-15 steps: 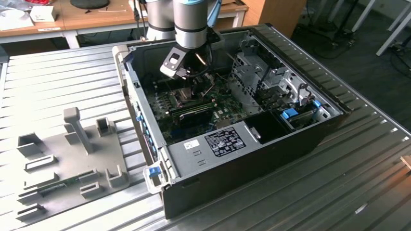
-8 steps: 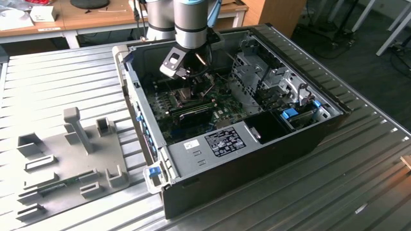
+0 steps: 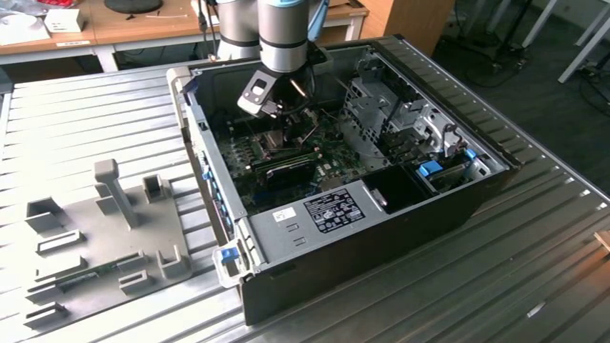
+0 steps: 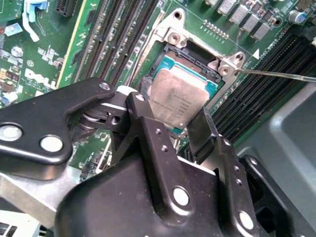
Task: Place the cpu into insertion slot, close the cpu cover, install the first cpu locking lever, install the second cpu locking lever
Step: 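Place the cpu into insertion slot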
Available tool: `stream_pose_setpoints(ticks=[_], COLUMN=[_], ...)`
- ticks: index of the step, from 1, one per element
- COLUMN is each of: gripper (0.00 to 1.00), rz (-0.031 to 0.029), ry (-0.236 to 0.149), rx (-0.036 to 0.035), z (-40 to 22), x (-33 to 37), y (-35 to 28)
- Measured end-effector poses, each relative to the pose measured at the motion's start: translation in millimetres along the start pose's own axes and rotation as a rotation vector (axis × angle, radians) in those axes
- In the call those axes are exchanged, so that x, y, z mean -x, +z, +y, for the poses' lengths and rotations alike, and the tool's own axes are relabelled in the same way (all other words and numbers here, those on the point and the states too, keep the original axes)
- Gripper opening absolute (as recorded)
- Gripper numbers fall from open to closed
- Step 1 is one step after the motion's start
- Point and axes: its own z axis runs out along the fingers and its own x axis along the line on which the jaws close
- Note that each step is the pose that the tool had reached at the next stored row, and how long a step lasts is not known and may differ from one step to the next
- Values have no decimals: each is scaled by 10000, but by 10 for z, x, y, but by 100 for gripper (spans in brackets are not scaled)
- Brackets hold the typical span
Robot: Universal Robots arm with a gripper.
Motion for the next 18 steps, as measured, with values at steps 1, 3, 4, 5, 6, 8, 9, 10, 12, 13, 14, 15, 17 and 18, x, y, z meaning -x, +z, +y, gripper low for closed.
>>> stream_pose_setpoints(ticks=[1, 3, 4, 5, 6, 8, 9, 10, 12, 13, 14, 15, 17, 18], gripper=[54, 54, 54, 54, 54, 54, 54, 54, 54, 54, 54, 54, 54, 54], rz=[3, 2, 5, 6, 8, 13, 14, 15, 18, 21, 23, 22, 22, 21], ry=[-5, -11, -15, -29, -52, -126, -153, -169, -171, -178, -199, -226, -246, -248], rx=[1, 2, 5, 7, 9, 10, 8, 8, 9, 11, 11, 9, 8, 8], z=[-2, -16, -22, -24, -25, -26, -26, -26, -26, -26, -26, -27, -27, -29], x=[0, 0, -1, 0, 0, 1, 1, 0, 0, 0, 0, 0, 0, 1], y=[3, 8, 15, 22, 27, 33, 34, 34, 36, 39, 43, 44, 44, 45])
